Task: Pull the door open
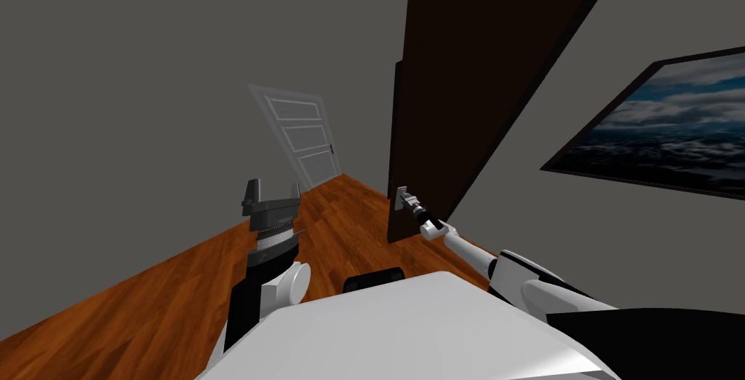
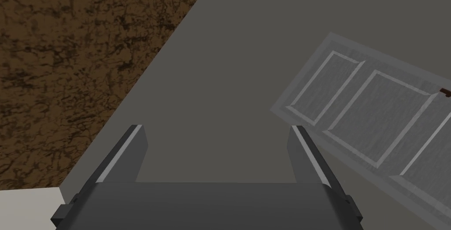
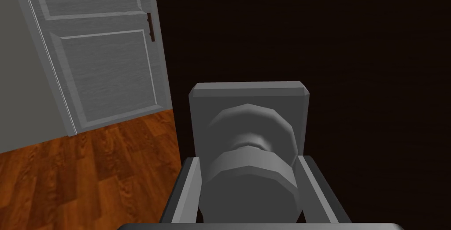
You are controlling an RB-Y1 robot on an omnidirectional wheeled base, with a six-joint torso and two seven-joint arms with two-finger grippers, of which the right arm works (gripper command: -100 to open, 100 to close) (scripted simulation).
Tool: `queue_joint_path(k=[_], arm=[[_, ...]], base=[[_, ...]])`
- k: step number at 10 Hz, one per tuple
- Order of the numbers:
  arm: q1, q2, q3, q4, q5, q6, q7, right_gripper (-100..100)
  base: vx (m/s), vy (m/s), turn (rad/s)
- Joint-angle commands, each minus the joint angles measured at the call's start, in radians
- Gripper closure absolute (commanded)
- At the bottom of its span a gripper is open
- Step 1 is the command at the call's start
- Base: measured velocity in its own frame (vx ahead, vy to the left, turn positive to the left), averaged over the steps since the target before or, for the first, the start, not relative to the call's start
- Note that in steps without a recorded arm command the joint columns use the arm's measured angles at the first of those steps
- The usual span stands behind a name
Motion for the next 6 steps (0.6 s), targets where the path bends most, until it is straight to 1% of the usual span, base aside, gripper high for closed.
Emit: queue_joint_path(k=[1,4,5,6], arm=[[0.006,-0.018,0.025,-0.008,0.005,-0.013,-0.024,100],[0.013,-0.047,0.06,-0.027,0.011,-0.029,-0.054,100],[0.015,-0.042,0.051,-0.029,0.009,-0.023,-0.044,100],[0.021,-0.06,0.074,-0.038,0.015,-0.038,-0.064,100]], base=[[-0.192,-0.082,0.059],[-0.164,-0.116,0.073],[-0.071,-0.054,0.033],[-0.111,-0.065,0.077]])
